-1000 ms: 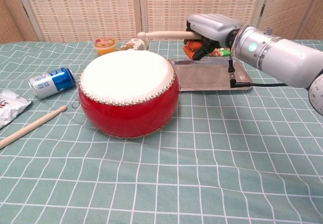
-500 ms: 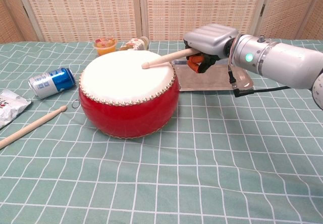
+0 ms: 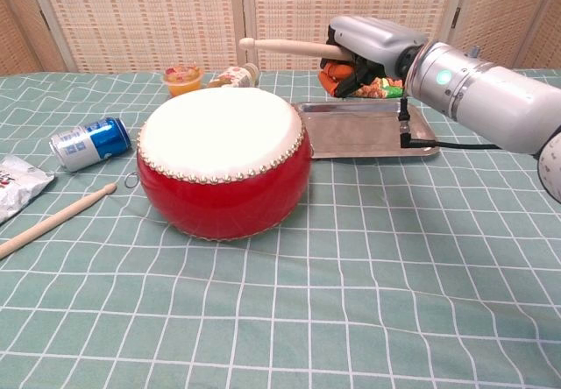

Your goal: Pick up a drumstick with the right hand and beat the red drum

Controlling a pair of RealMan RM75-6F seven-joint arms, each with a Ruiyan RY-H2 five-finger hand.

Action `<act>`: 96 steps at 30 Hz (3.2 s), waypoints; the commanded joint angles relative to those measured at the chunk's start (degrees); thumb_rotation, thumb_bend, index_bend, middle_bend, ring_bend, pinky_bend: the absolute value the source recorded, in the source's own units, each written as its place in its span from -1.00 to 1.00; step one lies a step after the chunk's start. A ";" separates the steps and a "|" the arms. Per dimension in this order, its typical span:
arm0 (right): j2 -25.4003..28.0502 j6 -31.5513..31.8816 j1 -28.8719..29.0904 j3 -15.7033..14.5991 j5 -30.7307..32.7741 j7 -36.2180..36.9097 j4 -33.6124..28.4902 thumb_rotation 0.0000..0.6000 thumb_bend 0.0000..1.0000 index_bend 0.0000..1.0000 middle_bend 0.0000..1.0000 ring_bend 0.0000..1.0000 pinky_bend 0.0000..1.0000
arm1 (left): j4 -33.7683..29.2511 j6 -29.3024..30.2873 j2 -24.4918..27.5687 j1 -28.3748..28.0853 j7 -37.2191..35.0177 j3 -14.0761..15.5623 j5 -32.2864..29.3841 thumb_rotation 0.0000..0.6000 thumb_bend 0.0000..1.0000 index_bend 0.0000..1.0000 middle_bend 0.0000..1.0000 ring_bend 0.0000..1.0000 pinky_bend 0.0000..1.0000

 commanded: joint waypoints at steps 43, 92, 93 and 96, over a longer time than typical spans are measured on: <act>-13.46 -22.53 5.98 0.56 3.17 16.74 37.46 1.00 0.01 0.63 0.44 0.30 0.45 | -3.14 -1.89 0.90 -0.43 4.09 -0.23 -2.67 1.00 -0.31 -1.00 -1.00 -1.00 -0.97; -9.30 -24.79 6.32 -0.18 -1.38 20.64 35.98 1.00 -0.42 -0.96 -0.77 -1.00 -0.90 | -2.08 -2.08 0.51 -1.05 2.97 -0.57 -2.30 1.00 -0.31 -1.00 -1.00 -1.00 -0.97; -8.03 -23.07 5.34 -0.34 -1.73 20.69 33.95 1.00 -0.42 -0.93 -0.77 -1.00 -0.90 | -2.01 -2.06 0.49 -1.12 2.93 -0.64 -2.25 1.00 -0.31 -1.00 -1.00 -1.00 -0.97; -2.29 -16.39 1.03 -0.99 -2.80 20.08 24.76 1.00 -0.42 -0.87 -0.77 -1.00 -0.86 | -1.93 -1.88 0.42 -1.38 2.71 -0.82 -1.83 1.00 -0.31 -1.00 -1.00 -1.00 -0.97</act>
